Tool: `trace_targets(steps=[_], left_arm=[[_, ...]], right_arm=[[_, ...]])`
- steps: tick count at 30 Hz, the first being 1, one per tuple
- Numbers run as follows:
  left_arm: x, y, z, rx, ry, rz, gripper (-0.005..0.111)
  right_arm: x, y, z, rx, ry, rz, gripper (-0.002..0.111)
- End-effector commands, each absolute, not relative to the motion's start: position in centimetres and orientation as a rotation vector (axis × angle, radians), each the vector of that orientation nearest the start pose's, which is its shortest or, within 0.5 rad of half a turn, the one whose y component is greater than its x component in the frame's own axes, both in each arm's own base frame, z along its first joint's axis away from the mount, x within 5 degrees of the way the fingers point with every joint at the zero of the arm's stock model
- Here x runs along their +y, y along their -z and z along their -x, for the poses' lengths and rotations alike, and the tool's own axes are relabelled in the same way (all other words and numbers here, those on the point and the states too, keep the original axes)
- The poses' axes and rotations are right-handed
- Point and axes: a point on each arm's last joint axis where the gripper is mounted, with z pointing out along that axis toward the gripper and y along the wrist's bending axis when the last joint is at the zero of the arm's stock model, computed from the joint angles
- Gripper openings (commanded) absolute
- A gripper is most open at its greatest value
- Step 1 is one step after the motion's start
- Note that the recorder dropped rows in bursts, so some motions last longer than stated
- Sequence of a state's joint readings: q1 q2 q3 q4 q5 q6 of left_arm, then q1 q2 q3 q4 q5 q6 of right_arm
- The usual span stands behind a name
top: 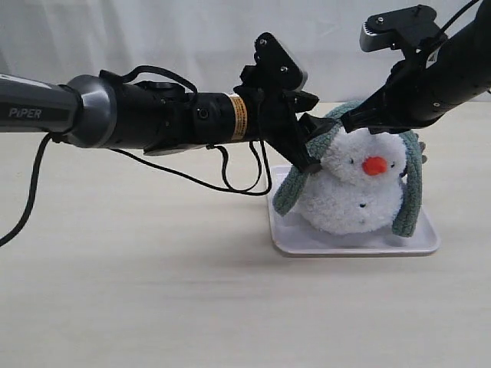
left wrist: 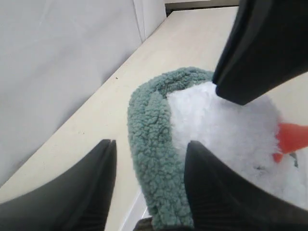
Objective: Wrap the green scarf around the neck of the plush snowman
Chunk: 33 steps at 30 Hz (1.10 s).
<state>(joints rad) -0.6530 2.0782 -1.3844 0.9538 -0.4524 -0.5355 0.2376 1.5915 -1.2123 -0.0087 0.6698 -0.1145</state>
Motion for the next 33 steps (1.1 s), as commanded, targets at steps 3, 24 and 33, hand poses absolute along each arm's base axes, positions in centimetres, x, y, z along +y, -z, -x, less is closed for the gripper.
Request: trace_targets(steps=[3,24,33], left_arm=[[-32.0,-18.3,-36.2,1.583,0.593,-1.127,0.044],[-33.0,-19.0,-37.2,1.598,0.712,-0.903,0.000],[-35.3,-17.4,-35.9,1.806,0.583,-0.939,0.000]], right_arm=[[7.9,-28.3,-33.4,2.476,-0.031,0.454,0.004],[7.9,-28.1,-33.3,2.495,-0.038,0.452,0.004],[7.9,-28.1,-33.3,2.495,-0.038,0.452,0.004]])
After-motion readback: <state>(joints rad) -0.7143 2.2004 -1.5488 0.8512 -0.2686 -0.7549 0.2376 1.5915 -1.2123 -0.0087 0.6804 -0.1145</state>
